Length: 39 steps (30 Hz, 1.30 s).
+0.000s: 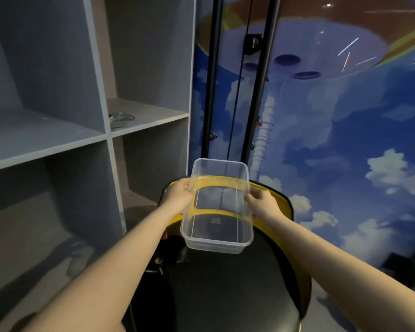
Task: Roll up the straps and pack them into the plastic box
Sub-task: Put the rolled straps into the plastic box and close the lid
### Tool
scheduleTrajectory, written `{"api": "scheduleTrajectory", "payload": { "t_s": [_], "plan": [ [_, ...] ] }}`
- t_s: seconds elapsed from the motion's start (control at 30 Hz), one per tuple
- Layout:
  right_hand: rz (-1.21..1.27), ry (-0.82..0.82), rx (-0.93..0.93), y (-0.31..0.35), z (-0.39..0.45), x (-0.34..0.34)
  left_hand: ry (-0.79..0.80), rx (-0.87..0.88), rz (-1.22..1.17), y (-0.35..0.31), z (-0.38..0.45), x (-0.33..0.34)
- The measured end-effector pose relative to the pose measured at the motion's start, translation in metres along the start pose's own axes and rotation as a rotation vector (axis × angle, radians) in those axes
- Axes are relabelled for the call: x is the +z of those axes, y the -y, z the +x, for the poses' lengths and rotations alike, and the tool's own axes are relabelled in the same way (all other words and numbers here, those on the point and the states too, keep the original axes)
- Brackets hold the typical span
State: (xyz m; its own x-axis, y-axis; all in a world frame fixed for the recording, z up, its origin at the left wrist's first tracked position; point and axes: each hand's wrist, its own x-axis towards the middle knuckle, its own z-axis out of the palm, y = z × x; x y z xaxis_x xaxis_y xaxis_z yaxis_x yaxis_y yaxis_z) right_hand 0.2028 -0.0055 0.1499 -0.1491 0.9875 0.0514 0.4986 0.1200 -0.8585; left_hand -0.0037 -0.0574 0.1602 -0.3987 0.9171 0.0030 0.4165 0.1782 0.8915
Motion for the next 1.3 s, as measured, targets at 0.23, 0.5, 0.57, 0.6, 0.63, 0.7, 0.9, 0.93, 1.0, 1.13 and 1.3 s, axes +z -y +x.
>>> {"api": "scheduleTrajectory", "payload": {
  "t_s": [0.23,0.5,0.57,0.6,0.63,0.7,0.9,0.93,1.0,1.13,1.3],
  "plan": [
    [0.025,0.035,0.111,-0.052,-0.008,-0.004,0.173,-0.125,-0.028,0.023,-0.005,0.05],
    [0.042,0.1,0.252,-0.109,-0.01,0.023,0.31,-0.262,0.003,0.067,-0.003,0.084],
    [0.026,0.118,0.278,-0.122,-0.009,0.032,0.323,-0.292,0.019,0.083,-0.001,0.092],
    [0.021,0.13,0.287,-0.128,-0.009,0.037,0.33,-0.308,0.021,0.09,0.0,0.095],
    [0.021,0.144,0.3,-0.134,-0.008,0.041,0.336,-0.323,0.019,0.097,0.0,0.099],
    [0.025,0.166,0.331,-0.146,-0.009,0.049,0.346,-0.354,0.015,0.109,0.0,0.105],
    [-0.023,0.209,0.381,-0.177,-0.004,0.065,0.363,-0.394,0.022,0.136,0.002,0.122],
    [-0.031,0.214,0.383,-0.181,-0.004,0.067,0.364,-0.399,0.029,0.139,0.002,0.124],
    [-0.045,0.218,0.398,-0.187,-0.002,0.071,0.368,-0.409,0.041,0.145,0.003,0.128],
    [-0.086,0.238,0.412,-0.196,-0.002,0.075,0.381,-0.411,0.054,0.154,0.005,0.132],
    [-0.2,0.213,0.357,-0.193,-0.002,0.076,0.383,-0.353,0.079,0.161,0.007,0.129]
  ]
}}
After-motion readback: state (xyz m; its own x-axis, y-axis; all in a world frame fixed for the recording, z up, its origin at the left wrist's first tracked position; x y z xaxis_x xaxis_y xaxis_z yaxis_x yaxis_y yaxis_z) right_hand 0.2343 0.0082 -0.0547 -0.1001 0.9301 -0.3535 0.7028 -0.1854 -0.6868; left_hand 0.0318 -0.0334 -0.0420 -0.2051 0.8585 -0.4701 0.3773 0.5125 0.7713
